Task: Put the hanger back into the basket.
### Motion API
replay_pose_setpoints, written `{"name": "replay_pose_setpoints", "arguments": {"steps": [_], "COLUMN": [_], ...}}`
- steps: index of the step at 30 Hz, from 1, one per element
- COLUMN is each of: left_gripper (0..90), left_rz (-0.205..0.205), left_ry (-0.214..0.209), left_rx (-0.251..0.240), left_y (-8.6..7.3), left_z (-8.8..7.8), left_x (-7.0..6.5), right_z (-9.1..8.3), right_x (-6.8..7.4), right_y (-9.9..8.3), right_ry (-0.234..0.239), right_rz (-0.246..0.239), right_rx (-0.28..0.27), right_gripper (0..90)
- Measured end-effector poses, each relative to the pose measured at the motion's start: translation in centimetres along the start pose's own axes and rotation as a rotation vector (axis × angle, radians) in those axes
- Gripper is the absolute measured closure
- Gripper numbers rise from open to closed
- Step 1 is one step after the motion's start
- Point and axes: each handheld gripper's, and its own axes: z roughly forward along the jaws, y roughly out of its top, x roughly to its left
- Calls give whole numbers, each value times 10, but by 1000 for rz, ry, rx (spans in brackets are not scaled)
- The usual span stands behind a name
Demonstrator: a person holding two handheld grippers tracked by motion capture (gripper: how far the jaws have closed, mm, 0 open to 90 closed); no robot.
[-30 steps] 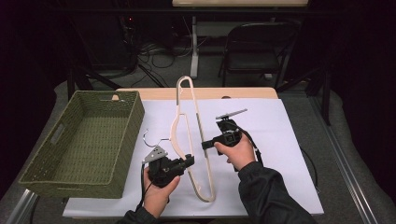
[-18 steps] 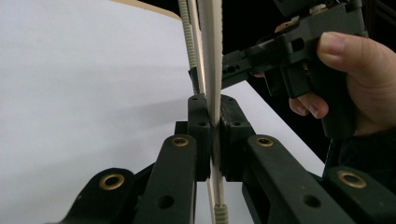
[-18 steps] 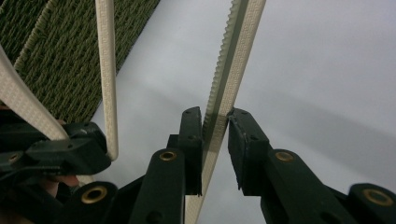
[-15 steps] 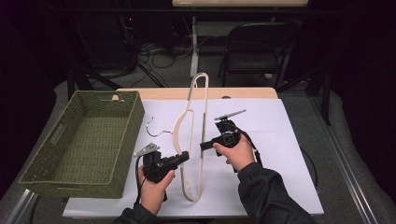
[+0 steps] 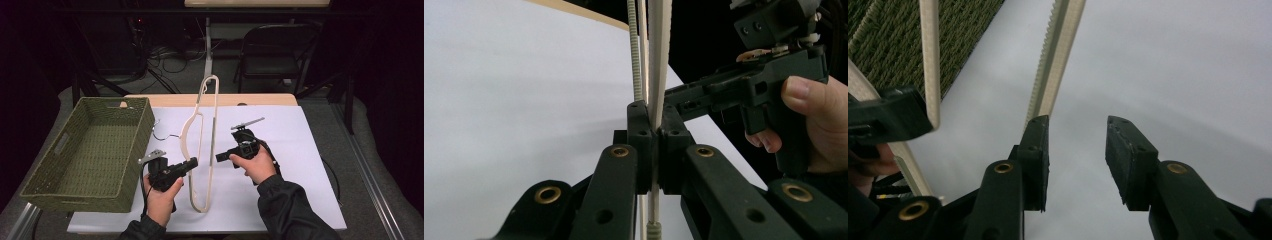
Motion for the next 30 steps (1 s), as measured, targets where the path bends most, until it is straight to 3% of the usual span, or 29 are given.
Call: {"name": "replay_pose_setpoints", "arguments": {"steps": [7, 15, 19, 20, 22, 25, 28, 29, 30], "left_gripper": [875, 875, 875, 875, 875, 875, 875, 875, 875], "left_rz": [7, 16, 44, 55, 63, 76, 99, 124, 124], "left_ry": [10, 51, 93, 111, 129, 145, 185, 211, 211], "left_rx": [10, 18, 65, 91, 117, 144, 191, 223, 223], "left_y": [8, 17, 22, 25, 28, 33, 40, 45, 45], "left_z": [-16, -34, -38, -40, -42, -44, -47, -49, -49], "left_x": [-2, -1, -1, -1, -2, -3, -4, -6, -6], "right_z": [-6, -8, -11, -12, -13, -16, -17, -19, -19], "right_x": [-4, -10, -11, -12, -12, -14, -16, -19, -19], "right_y": [-5, -11, -13, -15, -18, -20, -26, -29, -29], "right_ry": [-11, -40, -52, -62, -74, -82, -108, -136, -136], "right_rz": [-9, -16, -23, -44, -57, -66, -91, -115, -115], "right_rx": [11, 5, 13, 9, -11, 0, -14, -24, -24], "right_gripper": [571, 513, 503, 492, 488, 481, 466, 451, 451]}}
